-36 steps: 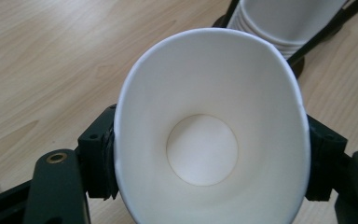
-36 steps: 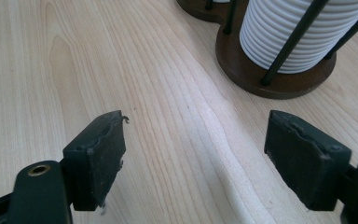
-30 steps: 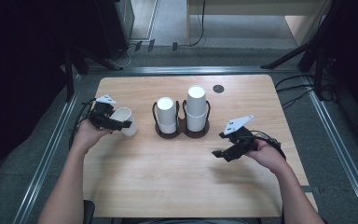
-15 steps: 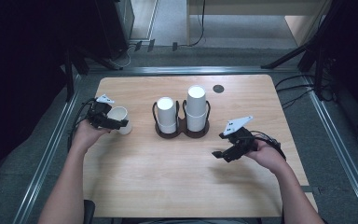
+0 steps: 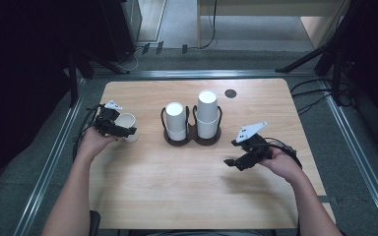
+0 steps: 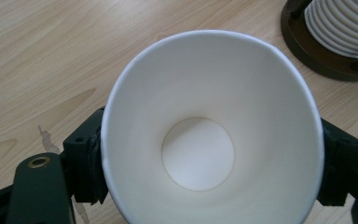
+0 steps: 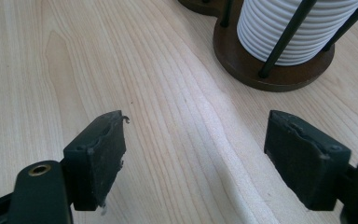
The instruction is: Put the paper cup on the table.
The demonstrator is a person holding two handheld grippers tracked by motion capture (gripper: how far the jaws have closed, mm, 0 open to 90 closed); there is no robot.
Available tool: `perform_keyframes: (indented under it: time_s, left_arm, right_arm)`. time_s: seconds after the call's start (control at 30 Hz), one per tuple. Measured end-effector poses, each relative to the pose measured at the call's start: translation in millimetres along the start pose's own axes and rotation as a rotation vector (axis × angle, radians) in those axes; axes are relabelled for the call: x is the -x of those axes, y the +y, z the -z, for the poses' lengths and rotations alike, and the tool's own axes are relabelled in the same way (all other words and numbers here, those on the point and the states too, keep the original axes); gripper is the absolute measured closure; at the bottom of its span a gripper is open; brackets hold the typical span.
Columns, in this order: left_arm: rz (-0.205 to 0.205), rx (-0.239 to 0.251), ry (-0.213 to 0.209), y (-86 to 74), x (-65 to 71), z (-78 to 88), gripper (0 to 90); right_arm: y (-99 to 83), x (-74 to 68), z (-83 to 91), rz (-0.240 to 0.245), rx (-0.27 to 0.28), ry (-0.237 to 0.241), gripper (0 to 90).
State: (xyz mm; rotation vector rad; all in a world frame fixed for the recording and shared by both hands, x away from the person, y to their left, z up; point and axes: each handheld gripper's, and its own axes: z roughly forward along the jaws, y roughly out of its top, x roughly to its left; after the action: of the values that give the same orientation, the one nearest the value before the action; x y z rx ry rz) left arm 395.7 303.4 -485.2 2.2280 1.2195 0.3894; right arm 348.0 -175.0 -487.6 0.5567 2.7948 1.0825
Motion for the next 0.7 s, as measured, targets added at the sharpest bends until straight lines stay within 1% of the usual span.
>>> perform_keyframes:
  time_s: [0.1,0.2,0.33,0.57,0.63,0.7]
  left_arm:
    - [-0.001,-0.007,-0.012,0.1,0.7,-1.0,17.3]
    - [-0.002,0.002,-0.028,1.2,1.7,-0.9,15.9]
    - [-0.002,0.01,-0.034,1.9,2.8,0.2,13.1]
    - [0.021,0.032,-0.054,1.7,-0.9,6.1,12.7]
    - [0.031,0.04,-0.066,1.5,-2.1,8.1,12.6]
    - [0.029,0.043,-0.067,2.0,-2.3,10.5,11.8]
  right_arm:
    - [0.0,-0.3,-0.4,0.002,-0.003,0.0,20.8]
    - [0.1,-0.4,-0.5,0.006,-0.005,-0.001,20.8]
    - [0.2,-0.3,-0.1,0.006,-0.002,-0.001,20.8]
    - [-0.2,-0.7,-0.1,0.009,-0.009,-0.004,20.7]
    - [-0.2,-0.5,0.0,0.008,-0.009,-0.004,20.8]
    - [0.0,-0.8,0.0,0.009,-0.01,-0.004,20.8]
